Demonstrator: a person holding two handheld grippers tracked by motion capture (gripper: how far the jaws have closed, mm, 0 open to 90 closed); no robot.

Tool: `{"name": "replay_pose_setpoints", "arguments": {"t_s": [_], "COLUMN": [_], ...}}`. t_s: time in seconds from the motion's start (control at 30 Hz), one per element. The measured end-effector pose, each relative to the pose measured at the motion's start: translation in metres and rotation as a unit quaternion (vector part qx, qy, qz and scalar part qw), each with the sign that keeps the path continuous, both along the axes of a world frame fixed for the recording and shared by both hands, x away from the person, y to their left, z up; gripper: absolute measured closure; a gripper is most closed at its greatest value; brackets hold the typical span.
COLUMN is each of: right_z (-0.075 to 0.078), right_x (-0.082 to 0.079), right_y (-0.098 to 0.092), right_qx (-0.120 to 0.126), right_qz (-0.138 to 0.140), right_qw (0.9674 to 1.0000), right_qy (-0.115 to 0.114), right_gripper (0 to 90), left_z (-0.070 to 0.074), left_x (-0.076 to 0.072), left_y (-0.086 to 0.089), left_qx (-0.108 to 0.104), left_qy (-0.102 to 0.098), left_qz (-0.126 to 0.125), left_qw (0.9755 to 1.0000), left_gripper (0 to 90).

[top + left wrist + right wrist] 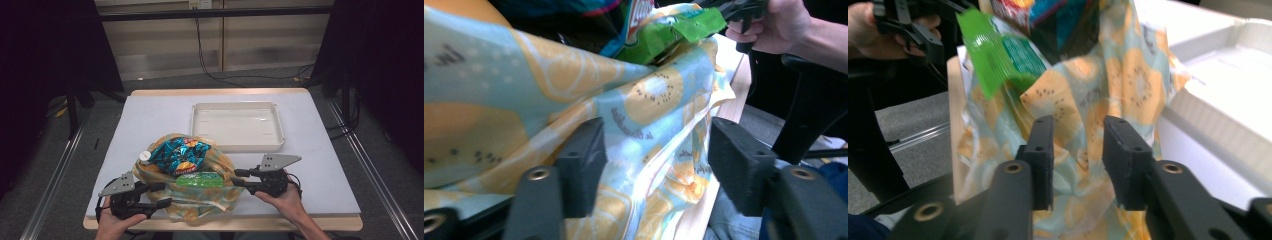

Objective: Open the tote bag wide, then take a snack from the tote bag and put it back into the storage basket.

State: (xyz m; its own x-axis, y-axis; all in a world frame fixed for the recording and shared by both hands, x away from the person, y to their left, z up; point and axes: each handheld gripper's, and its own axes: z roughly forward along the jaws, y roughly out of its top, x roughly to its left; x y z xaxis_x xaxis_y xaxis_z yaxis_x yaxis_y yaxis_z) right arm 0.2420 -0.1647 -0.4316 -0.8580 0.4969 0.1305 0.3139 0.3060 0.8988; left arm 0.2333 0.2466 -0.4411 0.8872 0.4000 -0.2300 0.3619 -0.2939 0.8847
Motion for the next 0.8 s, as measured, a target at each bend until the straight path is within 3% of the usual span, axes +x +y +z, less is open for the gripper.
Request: {"name": "replay_pose_setpoints", "arguments": {"t_s": [0.37,0.47,0.63,0.8], "right_z": [0.022,0.025,0.031,0.037], "right_x": [0.009,0.015,0.026,0.04], "right_y": [0.009,0.014,0.02,0.03], "right_qx": [0.028,0.033,0.041,0.041], "right_qz": [0.008,0.015,0.022,0.031], "right_qw": [0.9993,0.999,0.9985,0.9981], "right_qy": [-0.023,-0.025,-0.03,-0.034], "right_gripper": [49.0,46.0,43.6,42.2], "left_z": [0.003,0.004,0.008,0.006], "left_x": [-0.008,-0.013,-0.016,-0.012], "left_y": [0.016,0.021,0.032,0.042], "left_qx": [-0.02,-0.018,-0.023,-0.022], "left_qy": [-0.011,-0.029,-0.049,-0.052], "left_qz": [0.053,0.066,0.105,0.126], "left_qw": [0.9983,0.9972,0.993,0.9904], "left_gripper": [22.1,19.6,15.3,13.4]}}
